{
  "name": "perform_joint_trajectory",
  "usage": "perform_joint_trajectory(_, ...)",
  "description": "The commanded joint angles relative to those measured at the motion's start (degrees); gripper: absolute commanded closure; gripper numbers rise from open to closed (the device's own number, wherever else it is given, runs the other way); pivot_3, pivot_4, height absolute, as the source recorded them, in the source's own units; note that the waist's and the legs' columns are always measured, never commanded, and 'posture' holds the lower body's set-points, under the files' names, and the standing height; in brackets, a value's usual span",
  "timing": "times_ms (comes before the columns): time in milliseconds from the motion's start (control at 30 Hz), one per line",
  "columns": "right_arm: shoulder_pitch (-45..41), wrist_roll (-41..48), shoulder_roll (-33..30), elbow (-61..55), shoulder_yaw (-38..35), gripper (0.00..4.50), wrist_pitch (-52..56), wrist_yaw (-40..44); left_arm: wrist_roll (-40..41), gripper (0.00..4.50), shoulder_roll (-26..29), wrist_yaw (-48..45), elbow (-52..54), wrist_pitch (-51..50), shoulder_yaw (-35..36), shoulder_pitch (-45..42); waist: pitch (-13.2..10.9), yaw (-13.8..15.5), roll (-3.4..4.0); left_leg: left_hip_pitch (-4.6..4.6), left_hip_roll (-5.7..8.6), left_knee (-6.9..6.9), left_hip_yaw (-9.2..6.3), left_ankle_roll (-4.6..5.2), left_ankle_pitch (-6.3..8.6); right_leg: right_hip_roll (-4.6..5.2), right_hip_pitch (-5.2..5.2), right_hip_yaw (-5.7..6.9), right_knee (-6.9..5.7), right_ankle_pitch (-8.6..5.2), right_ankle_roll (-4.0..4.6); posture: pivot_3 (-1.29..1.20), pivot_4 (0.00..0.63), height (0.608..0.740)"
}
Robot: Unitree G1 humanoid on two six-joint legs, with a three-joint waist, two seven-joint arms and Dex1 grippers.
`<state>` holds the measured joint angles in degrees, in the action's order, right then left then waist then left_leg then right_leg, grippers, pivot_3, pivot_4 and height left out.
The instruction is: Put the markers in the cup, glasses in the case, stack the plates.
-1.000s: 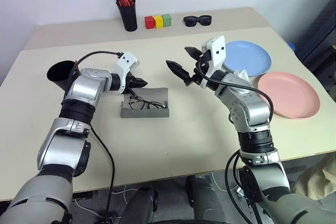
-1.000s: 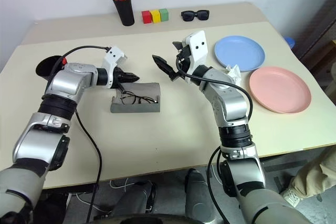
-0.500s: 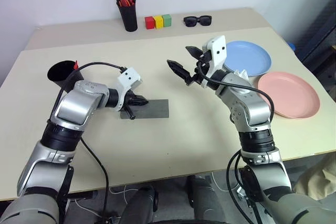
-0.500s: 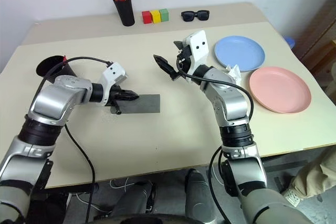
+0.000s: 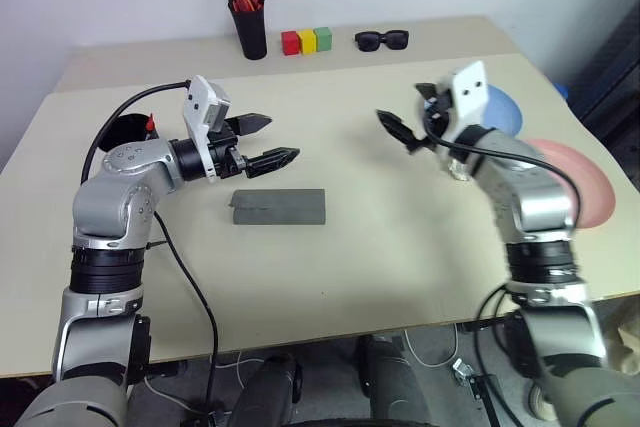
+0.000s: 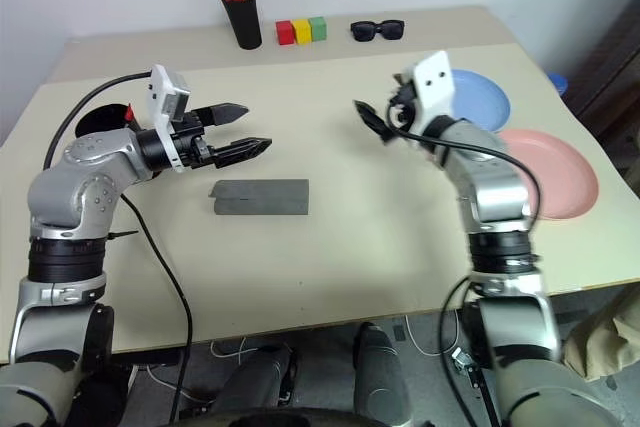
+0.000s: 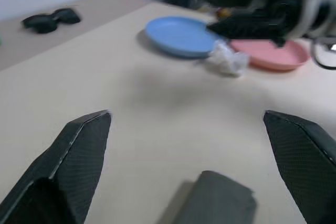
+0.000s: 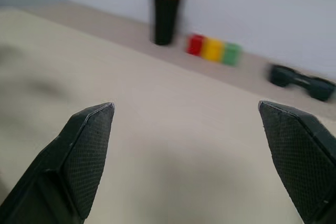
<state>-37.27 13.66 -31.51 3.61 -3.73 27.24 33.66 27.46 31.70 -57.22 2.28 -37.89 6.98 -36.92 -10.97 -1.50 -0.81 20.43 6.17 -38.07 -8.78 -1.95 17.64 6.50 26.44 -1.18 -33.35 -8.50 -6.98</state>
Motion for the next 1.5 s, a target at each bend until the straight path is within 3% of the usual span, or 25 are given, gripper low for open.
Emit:
perform_joint_trajectory(33, 5.47, 0.25, -8.99, -3.20, -4.52, 0.00, 5.32, 3.74, 5.00, 0.06, 0.81, -3.27, -0.04, 0.99, 3.22, 0.67, 0.00, 0.57, 0.01, -0.01, 0.00, 0.00, 0.07, 0.17, 0.10, 0.00, -0.01, -0.02, 0.02, 0.00, -0.01, 0.00, 0.150, 0.740)
perform_joint_trajectory(100, 10.34, 0.85, -14.66, -4.31, -5.88, 0.00, 8.63, 6.66, 6.83, 0.06, 0.69, -4.36, -0.45, 0.26, 3.23, 1.17, 0.00, 0.89, 0.01, -0.01, 0.00, -0.01, 0.10, 0.21, 0.12, 0.00, -0.03, -0.03, 0.03, 0.01, -0.02, 0.00, 0.150, 0.740)
perform_joint_trajectory(233, 16.18, -0.47, -20.01, -3.92, -8.04, 0.00, 12.22, 6.21, 6.35, 0.06, 1.02, -6.78, -1.34, 4.19, 1.83, 2.21, 0.00, 0.57, 0.01, -0.10, -0.01, -0.07, 0.29, 0.31, 0.17, -0.01, -0.10, -0.13, 0.04, 0.03, -0.06, 0.00, 0.150, 0.740)
perform_joint_trajectory(533, 19.09, -3.76, -20.19, 2.70, -7.39, 0.00, 15.11, 2.13, 6.29, 0.06, 0.92, -6.48, -1.58, 4.69, -0.28, 1.31, 0.00, 0.87, 0.00, -0.17, -0.06, -0.14, 0.57, 0.37, 0.20, -0.02, -0.12, -0.27, 0.06, 0.13, -0.11, 0.00, 0.150, 0.740)
perform_joint_trajectory(700, 17.64, -5.27, -20.01, 5.88, -5.81, 2.21, 15.01, 1.03, 6.77, 0.00, 1.51, -5.93, -0.83, 4.51, -0.12, 1.92, 0.00, 0.87, 0.00, -0.16, -0.06, -0.16, 0.57, 0.37, 0.20, 0.01, -0.15, -0.28, 0.11, 0.15, -0.14, 0.00, 0.150, 0.740)
perform_joint_trajectory(833, 15.09, -6.71, -19.95, 8.50, -5.66, 4.37, 13.43, -0.94, 7.51, 0.00, 1.65, -5.24, -0.17, 3.62, 0.39, 2.73, 0.01, 0.80, 0.01, -0.16, -0.06, -0.16, 0.58, 0.37, 0.19, 0.00, -0.15, -0.28, 0.11, 0.16, -0.15, 0.00, 0.150, 0.740)
perform_joint_trajectory(1067, 4.84, -9.35, -19.13, 15.10, -6.91, 4.45, 6.57, -7.81, 8.22, 0.00, 1.59, -4.08, 0.34, 3.77, 0.68, 3.50, 0.01, 0.84, -0.01, -0.13, -0.06, -0.16, 0.60, 0.31, 0.16, 0.01, -0.13, -0.30, 0.14, 0.16, -0.15, 0.00, 0.150, 0.740)
perform_joint_trajectory(1200, -2.25, -8.43, -15.18, 19.59, -4.71, 4.45, -2.06, -5.17, 8.52, 0.00, 1.11, -3.13, 0.63, 3.75, 0.62, 3.74, 0.01, 0.19, 0.00, -0.16, -0.06, -0.14, 0.63, 0.27, 0.14, -0.03, -0.12, -0.30, 0.15, 0.17, -0.15, 0.00, 0.150, 0.740)
perform_joint_trajectory(1500, -17.07, -14.32, -7.13, 41.12, 2.79, 4.45, -18.14, -3.91, 9.73, 0.00, 0.97, -0.15, 3.61, 3.14, 1.06, 5.69, 0.01, 0.60, 0.00, -0.09, -0.07, -0.12, 0.64, 0.13, 0.06, -0.03, -0.06, -0.31, 0.20, 0.19, -0.14, 0.00, 0.150, 0.740)
